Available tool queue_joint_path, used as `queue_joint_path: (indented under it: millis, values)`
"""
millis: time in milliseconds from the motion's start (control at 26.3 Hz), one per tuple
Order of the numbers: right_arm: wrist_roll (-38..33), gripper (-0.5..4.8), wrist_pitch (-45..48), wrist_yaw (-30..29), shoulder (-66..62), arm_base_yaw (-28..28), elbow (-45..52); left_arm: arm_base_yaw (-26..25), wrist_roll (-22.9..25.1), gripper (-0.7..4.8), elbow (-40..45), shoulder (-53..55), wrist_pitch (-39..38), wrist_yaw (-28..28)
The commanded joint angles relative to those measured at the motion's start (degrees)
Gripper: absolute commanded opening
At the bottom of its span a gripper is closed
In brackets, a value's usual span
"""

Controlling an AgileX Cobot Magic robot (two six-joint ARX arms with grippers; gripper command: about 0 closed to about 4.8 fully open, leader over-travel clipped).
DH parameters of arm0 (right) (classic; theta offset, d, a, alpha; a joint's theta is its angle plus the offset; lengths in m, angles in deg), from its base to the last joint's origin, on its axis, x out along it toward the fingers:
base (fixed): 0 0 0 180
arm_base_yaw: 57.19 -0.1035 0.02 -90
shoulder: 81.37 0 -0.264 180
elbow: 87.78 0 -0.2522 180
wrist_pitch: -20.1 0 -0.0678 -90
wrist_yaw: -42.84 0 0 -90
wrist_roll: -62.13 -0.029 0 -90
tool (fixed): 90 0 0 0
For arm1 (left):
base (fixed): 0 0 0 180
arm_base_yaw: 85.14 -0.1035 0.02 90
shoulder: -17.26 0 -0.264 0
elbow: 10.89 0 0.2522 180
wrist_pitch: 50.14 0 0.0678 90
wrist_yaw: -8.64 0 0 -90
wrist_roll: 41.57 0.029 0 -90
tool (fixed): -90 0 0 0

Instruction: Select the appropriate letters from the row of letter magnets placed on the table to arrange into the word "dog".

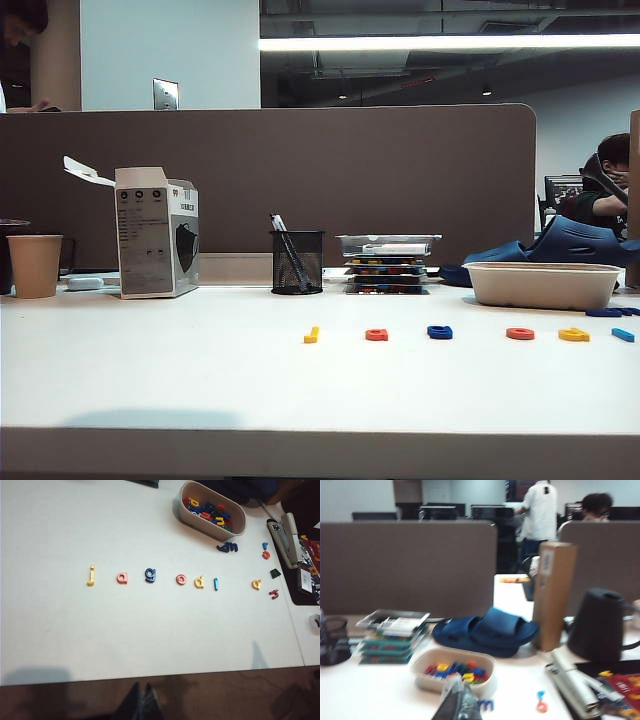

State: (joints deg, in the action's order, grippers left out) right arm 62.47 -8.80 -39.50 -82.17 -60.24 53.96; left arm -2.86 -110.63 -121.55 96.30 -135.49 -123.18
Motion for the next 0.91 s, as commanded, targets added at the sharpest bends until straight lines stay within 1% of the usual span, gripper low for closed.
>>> queue_joint_path:
  millis: [38,190,456,495,571,761,837,913]
  values:
    - [0.2,-0.08,-7.2,5.1,-3.0,-0.1,-10.3,0.1,0.0,-0.05,-0.1,-0.1,0.1,-0.6]
    - [0.1,-0.08,-12.1,5.7,-9.0,-0.1,-19.0,0.1,0.0,-0.05,-0.1,-0.1,0.1,-0.6]
    - [0.1,-0.08,-20.3,5.0,-22.1,-0.2,-33.0,0.1,0.0,-0.05,-0.1,-0.1,0.1,-0.6]
    - [-0.1,-0.08,-23.9,3.5,-26.6,-0.2,-37.3,0.1,0.0,-0.05,-0.1,-0.1,0.1,-0.6]
    - [-2.1,-0.09,-27.4,1.6,-30.8,-0.2,-41.4,0.1,0.0,-0.05,-0.1,-0.1,0.1,-0.6]
    - [-10.5,-0.09,-40.6,-3.9,-43.4,-0.2,-53.5,0.1,0.0,-0.05,-0.1,-0.1,0.1,-0.6]
    - [-12.4,-0.09,-45.7,-6.4,-48.7,-0.2,-58.3,0.1,0.0,-0.05,-0.1,-0.1,0.1,-0.6]
    - [-12.6,-0.09,-49.7,-7.8,-54.0,-0.2,-62.3,0.1,0.0,-0.05,-0.1,-0.1,0.1,-0.6]
